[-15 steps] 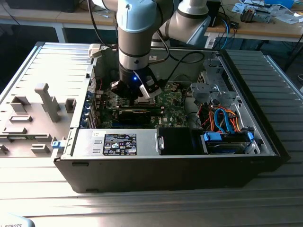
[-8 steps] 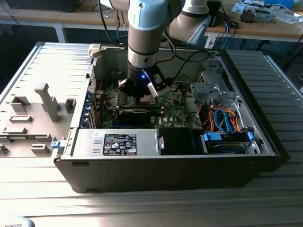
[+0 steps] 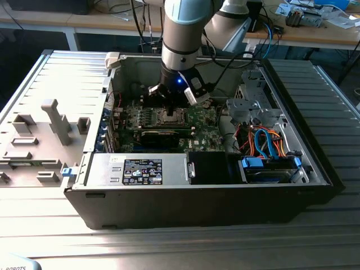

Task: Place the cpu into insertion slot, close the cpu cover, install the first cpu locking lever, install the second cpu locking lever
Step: 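Install the second cpu locking lever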

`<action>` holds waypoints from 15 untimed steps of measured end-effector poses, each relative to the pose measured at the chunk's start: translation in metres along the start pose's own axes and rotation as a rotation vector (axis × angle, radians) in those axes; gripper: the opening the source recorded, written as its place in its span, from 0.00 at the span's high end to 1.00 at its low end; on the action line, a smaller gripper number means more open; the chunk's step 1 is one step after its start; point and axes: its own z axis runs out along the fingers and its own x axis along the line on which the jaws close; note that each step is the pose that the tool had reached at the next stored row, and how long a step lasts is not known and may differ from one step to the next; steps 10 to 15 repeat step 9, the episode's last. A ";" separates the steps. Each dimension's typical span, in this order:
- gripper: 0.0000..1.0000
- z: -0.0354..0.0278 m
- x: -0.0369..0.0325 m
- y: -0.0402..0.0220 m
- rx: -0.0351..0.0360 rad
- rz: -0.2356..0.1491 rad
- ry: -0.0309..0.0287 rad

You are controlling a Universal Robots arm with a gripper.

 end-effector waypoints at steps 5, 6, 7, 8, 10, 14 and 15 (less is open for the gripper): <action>0.89 -0.0140 0.0007 0.0018 0.0002 0.000 -0.0001; 0.89 -0.0145 0.0007 0.0019 -0.0001 0.000 -0.0001; 0.89 -0.0145 0.0007 0.0019 -0.0001 0.000 -0.0002; 0.89 -0.0145 0.0007 0.0019 -0.0001 0.000 -0.0002; 0.89 -0.0146 0.0007 0.0019 0.0001 0.000 0.0000; 0.89 -0.0146 0.0007 0.0019 0.0001 0.000 0.0000; 0.89 -0.0146 0.0007 0.0019 0.0001 0.000 0.0000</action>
